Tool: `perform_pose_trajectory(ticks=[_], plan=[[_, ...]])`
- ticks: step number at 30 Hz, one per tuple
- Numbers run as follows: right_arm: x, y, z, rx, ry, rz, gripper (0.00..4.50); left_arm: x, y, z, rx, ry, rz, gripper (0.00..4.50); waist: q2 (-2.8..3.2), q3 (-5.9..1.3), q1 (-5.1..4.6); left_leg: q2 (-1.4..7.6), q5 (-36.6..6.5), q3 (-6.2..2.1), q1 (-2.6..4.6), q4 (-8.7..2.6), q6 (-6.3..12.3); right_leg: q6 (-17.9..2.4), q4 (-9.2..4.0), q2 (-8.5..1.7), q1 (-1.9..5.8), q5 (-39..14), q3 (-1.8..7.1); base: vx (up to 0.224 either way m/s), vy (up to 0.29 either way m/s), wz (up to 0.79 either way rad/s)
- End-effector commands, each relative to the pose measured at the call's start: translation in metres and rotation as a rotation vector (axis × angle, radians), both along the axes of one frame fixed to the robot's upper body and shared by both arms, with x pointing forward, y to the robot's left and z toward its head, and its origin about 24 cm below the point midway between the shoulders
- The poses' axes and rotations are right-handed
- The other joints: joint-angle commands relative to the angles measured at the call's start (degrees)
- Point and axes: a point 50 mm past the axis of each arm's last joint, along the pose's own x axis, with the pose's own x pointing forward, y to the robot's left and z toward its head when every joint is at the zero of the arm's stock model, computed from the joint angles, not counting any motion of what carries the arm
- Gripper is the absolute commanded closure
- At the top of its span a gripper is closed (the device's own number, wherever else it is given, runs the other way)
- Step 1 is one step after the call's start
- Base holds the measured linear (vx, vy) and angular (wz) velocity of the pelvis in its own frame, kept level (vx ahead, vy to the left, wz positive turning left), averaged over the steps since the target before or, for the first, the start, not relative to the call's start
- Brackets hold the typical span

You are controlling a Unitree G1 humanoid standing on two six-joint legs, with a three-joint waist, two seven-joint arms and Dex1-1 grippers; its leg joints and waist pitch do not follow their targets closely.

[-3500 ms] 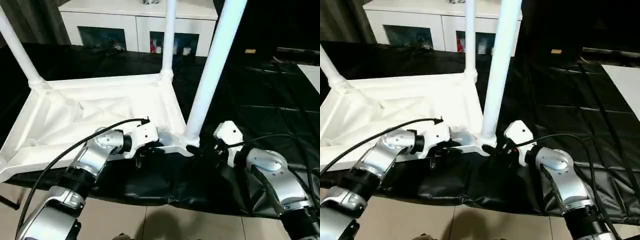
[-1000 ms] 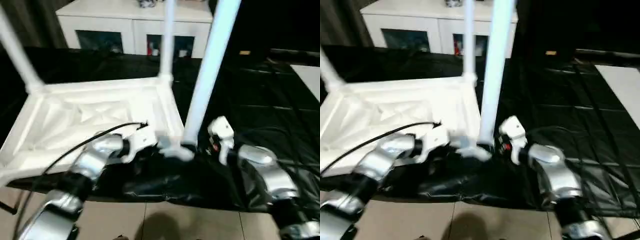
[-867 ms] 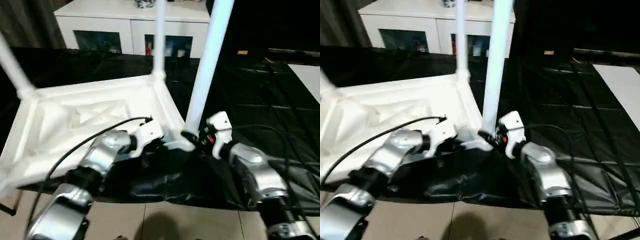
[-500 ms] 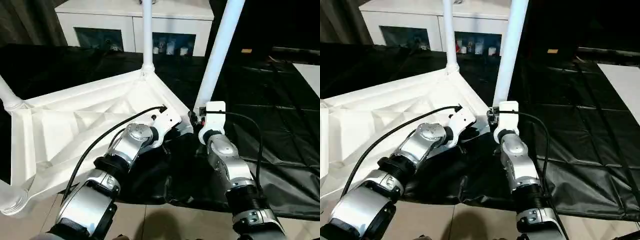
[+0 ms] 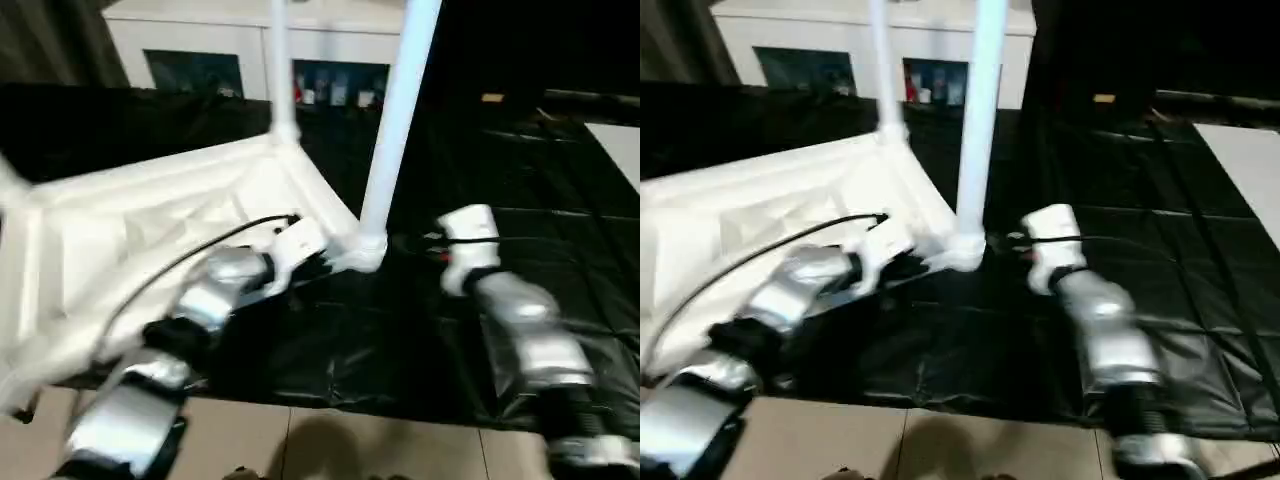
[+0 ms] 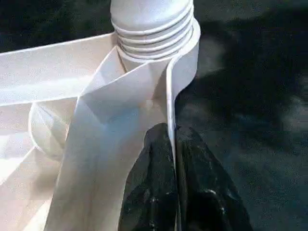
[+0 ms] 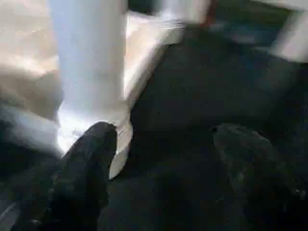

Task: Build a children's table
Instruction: Rotate leg to tighten

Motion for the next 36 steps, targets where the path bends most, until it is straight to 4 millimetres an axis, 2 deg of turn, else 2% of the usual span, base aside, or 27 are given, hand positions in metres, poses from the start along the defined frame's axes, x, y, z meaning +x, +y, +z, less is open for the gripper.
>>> perform_pose_trajectory(ticks=[1, 3, 6, 7, 9, 11, 14, 19, 21, 22, 27, 36], plan=[[-0.012, 0.008, 0.004, 0.006, 0.020, 0.193, 0.47, -0.008, -0.012, 0.009, -0.036, -0.008, -0.159, 4.50, -0.28, -3.91, 0.06, 2.30, -9.8, -0.40, 0.56, -3.86, 6.40, -15.1, -3.55, -3.34, 3.52, -4.0, 2.61, 0.000, 0.000, 0.00], [-0.025, 0.006, 0.004, -0.005, 0.082, 0.326, 0.36, -0.016, -0.009, 0.009, -0.036, 0.034, -0.236, 4.50, -0.27, -3.79, 0.33, 2.49, -10.9, -0.39, 0.64, -4.03, 6.10, -15.1, -3.60, -3.42, 3.49, -5.5, 2.65, 0.000, 0.000, 0.00], [-0.038, 0.008, 0.002, -0.041, 0.139, 0.467, 0.24, -0.023, -0.008, 0.008, -0.026, 0.064, -0.316, 4.50, -0.31, -3.36, 0.70, 2.65, -14.6, -0.31, 0.83, -4.47, 4.63, -13.6, -4.35, -3.53, 3.20, -12.8, 2.67, 0.000, 0.000, 0.00], [-0.038, 0.008, 0.002, -0.041, 0.139, 0.467, 0.24, -0.023, -0.008, 0.008, -0.026, 0.064, -0.316, 4.50, -0.31, -3.36, 0.70, 2.65, -14.6, -0.31, 0.83, -4.47, 4.63, -13.6, -4.35, -3.53, 3.20, -12.8, 2.67, 0.000, 0.000, 0.00], [-0.038, 0.015, 0.000, -0.080, 0.116, 0.493, 0.24, -0.026, -0.009, 0.010, -0.033, 0.059, -0.348, 4.50, -0.38, -3.26, 0.71, 2.66, -16.0, -0.35, 1.00, -4.62, 3.01, -12.3, -4.86, -3.73, 2.75, -17.2, 2.75, 0.000, 0.000, 0.00], [-0.036, 0.018, 0.000, -0.088, 0.102, 0.492, 0.24, -0.028, -0.010, 0.011, -0.041, 0.064, -0.361, 4.50, -0.49, -3.28, 0.75, 2.64, -16.2, -0.35, 1.06, -4.67, 2.49, -11.7, -4.99, -3.81, 2.63, -18.5, 2.79, 0.000, 0.000, 0.00], [-0.030, 0.021, 0.000, -0.094, 0.075, 0.472, 0.24, -0.029, -0.011, 0.011, -0.040, 0.060, -0.367, 4.50, -0.51, -3.33, 0.77, 2.54, -15.4, -0.39, 0.89, -4.72, 2.28, -11.1, -4.93, -3.73, 2.66, -18.7, 2.75, 0.000, 0.000, 0.00], [-0.030, 0.021, 0.001, -0.077, 0.097, 0.487, 0.24, -0.029, -0.011, 0.011, -0.030, 0.057, -0.365, 4.50, -0.51, -3.62, 0.99, 2.59, -12.6, -0.46, 0.63, -4.59, 2.91, -11.4, -4.29, -3.60, 2.98, -13.8, 2.72, 0.000, 0.000, 0.00], [-0.033, 0.019, 0.000, -0.070, 0.130, 0.519, 0.58, -0.030, -0.009, 0.011, -0.029, 0.061, -0.366, 4.50, -0.50, -3.67, 1.13, 2.56, -11.5, -0.40, 0.51, -4.44, 3.67, -12.4, -4.02, -3.59, 3.16, -11.2, 2.69, 0.000, 0.000, 0.00], [-0.034, 0.018, 0.000, -0.075, 0.137, 0.526, 0.58, -0.030, -0.009, 0.011, -0.029, 0.062, -0.366, 4.50, -0.53, -3.67, 1.11, 2.53, -11.4, -0.39, 0.49, -4.43, 3.74, -12.4, -4.01, -3.55, 3.18, -11.1, 2.66, 0.000, 0.000, 0.00], [-0.037, 0.016, -0.005, -0.104, 0.158, 0.553, 1.07, -0.031, -0.008, 0.011, -0.027, 0.067, -0.367, 4.50, -0.57, -3.57, 1.17, 2.55, -12.6, -0.40, 0.55, -4.51, 3.22, -11.5, -4.42, -3.74, 3.13, -14.8, 2.69, 0.000, 0.000, 0.00], [-0.035, 0.015, -0.004, -0.098, 0.153, 0.545, 1.84, -0.030, -0.007, 0.011, -0.023, 0.065, -0.360, 4.50, -0.47, -3.63, 1.15, 2.51, -12.0, -0.39, 0.53, -4.42, 3.38, -11.8, -4.25, -3.63, 3.13, -13.3, 2.65, 0.000, 0.000, 0.00]])
